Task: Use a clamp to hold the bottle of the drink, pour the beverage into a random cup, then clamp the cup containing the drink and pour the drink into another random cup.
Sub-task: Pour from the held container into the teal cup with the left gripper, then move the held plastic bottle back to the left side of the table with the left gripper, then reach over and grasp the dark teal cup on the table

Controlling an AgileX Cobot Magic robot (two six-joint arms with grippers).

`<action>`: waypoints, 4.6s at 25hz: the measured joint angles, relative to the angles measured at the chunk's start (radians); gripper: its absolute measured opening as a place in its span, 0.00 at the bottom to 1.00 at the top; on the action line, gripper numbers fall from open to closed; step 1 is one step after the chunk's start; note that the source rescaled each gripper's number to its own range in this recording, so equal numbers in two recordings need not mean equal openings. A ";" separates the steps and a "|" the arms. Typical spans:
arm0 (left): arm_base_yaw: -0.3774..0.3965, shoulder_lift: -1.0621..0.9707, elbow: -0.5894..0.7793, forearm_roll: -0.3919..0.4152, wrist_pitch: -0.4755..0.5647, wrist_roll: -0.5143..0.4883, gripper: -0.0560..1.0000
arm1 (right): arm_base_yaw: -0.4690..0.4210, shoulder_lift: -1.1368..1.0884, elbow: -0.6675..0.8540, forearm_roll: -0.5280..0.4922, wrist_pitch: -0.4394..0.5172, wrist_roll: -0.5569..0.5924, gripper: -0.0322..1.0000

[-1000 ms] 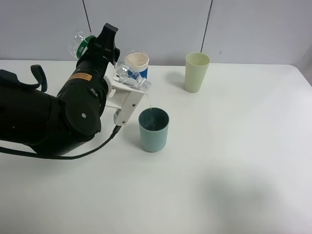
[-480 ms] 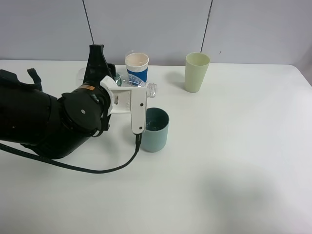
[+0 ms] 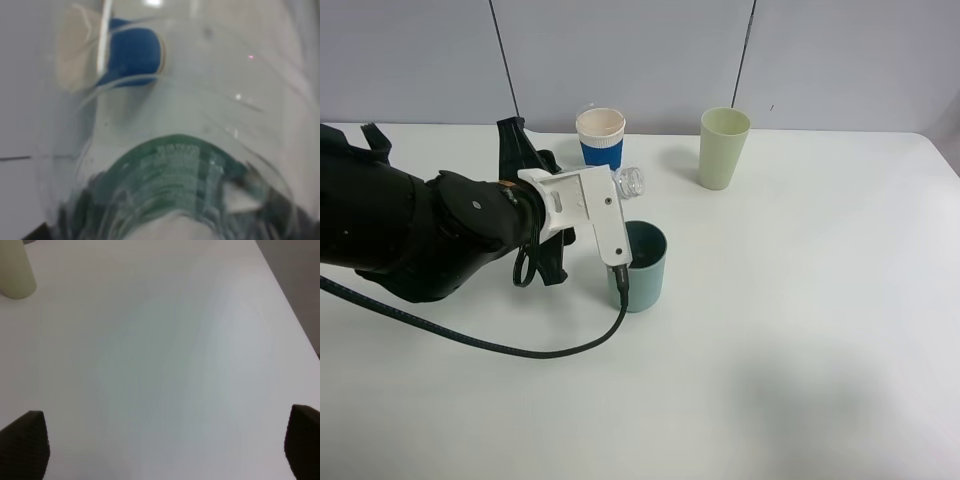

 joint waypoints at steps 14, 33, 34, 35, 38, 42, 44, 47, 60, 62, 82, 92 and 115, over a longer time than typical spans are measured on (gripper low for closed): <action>0.347 -0.078 0.058 1.013 0.236 -1.335 0.11 | 0.000 0.000 0.000 0.000 0.000 0.000 1.00; 0.830 -0.079 0.183 1.822 -0.219 -2.197 0.11 | 0.000 0.000 0.000 0.000 0.000 0.000 1.00; 0.853 -0.079 0.191 1.833 -0.220 -2.198 0.11 | 0.000 0.000 0.000 0.000 0.000 0.000 1.00; 0.874 -0.078 0.195 1.849 -0.225 -2.198 0.11 | 0.000 0.000 0.000 0.000 0.000 0.000 1.00; 0.922 -0.055 0.196 1.890 -0.257 -2.193 0.11 | 0.000 0.000 0.000 0.000 0.000 0.000 1.00; 0.957 0.029 0.196 1.902 -0.333 -2.187 0.11 | 0.000 0.000 0.000 0.000 0.000 0.000 1.00; 0.958 0.078 0.195 1.905 -0.379 -2.180 0.11 | 0.000 0.000 0.000 0.000 0.000 0.000 1.00; 0.958 0.145 0.194 1.902 -0.432 -2.150 0.11 | 0.000 0.000 0.000 0.000 0.000 0.000 1.00; 0.958 0.292 0.194 1.882 -0.495 -2.092 0.11 | 0.000 0.000 0.000 0.000 0.000 0.000 1.00; 0.958 0.300 0.194 1.881 -0.496 -2.086 0.11 | 0.000 0.000 0.000 0.000 0.000 0.000 1.00; 0.958 0.385 0.188 1.880 -0.562 -2.061 0.11 | 0.000 0.000 0.000 0.000 0.000 0.000 1.00; 0.958 0.378 0.193 1.916 -0.514 -2.071 0.88 | 0.000 0.000 0.000 0.000 0.000 0.000 1.00; 0.958 -0.203 0.553 1.757 -0.467 -2.257 0.99 | 0.000 0.000 0.000 -0.001 0.000 0.000 1.00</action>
